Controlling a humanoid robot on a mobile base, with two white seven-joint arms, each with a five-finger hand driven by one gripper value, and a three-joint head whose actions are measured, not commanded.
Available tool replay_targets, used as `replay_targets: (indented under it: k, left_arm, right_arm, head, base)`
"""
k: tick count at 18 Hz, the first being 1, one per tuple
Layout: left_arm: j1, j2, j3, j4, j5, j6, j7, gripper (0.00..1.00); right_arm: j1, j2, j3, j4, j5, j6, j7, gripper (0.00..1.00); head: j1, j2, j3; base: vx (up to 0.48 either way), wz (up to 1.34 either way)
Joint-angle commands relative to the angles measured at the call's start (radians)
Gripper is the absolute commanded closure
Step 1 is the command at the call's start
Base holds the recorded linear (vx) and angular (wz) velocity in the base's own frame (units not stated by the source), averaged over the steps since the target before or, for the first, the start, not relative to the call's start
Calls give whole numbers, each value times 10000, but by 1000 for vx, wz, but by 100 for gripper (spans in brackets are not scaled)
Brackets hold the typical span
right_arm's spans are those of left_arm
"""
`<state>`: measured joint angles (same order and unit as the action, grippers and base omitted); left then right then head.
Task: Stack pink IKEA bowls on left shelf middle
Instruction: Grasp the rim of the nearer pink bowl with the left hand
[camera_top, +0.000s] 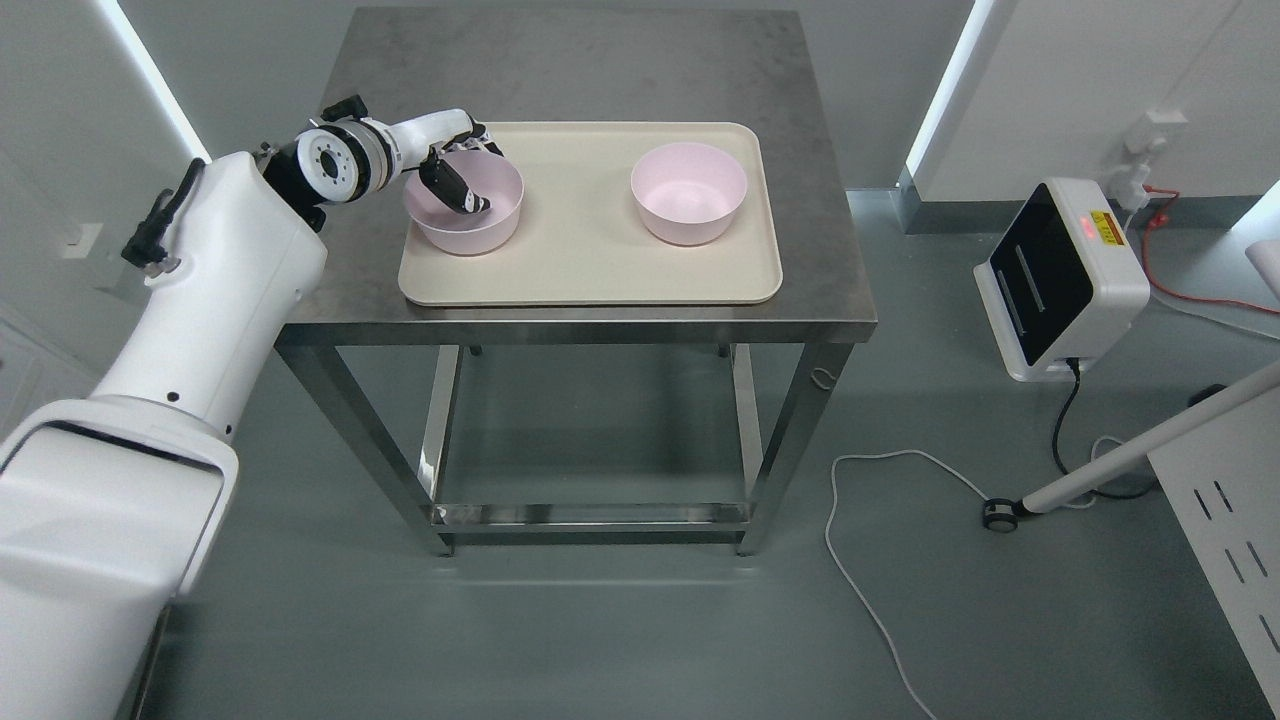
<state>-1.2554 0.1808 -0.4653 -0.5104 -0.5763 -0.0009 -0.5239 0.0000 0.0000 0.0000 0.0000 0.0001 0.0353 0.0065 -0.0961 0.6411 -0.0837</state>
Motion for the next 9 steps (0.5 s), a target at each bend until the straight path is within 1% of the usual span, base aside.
replay_targets:
  k: [1,5,9]
  left_arm:
    - [6,-304,188,226,-5,-159,375,70]
    - [98,-458,327,318,-20,-313,530,77]
    - [175,-519,403,594,-5,-405,530,79]
  right_arm:
    - [291,-175,-107,-338,-1,0,-4,0]
    - [291,-175,-107,-338,-1,0,-4,0]
    - [291,-175,-123,-338,-1,-15,-4,0]
  head:
    - [0,0,0]
    - [0,0,0]
    - [0,0,0]
  base:
    - [0,0]
    - [0,0]
    - [0,0]
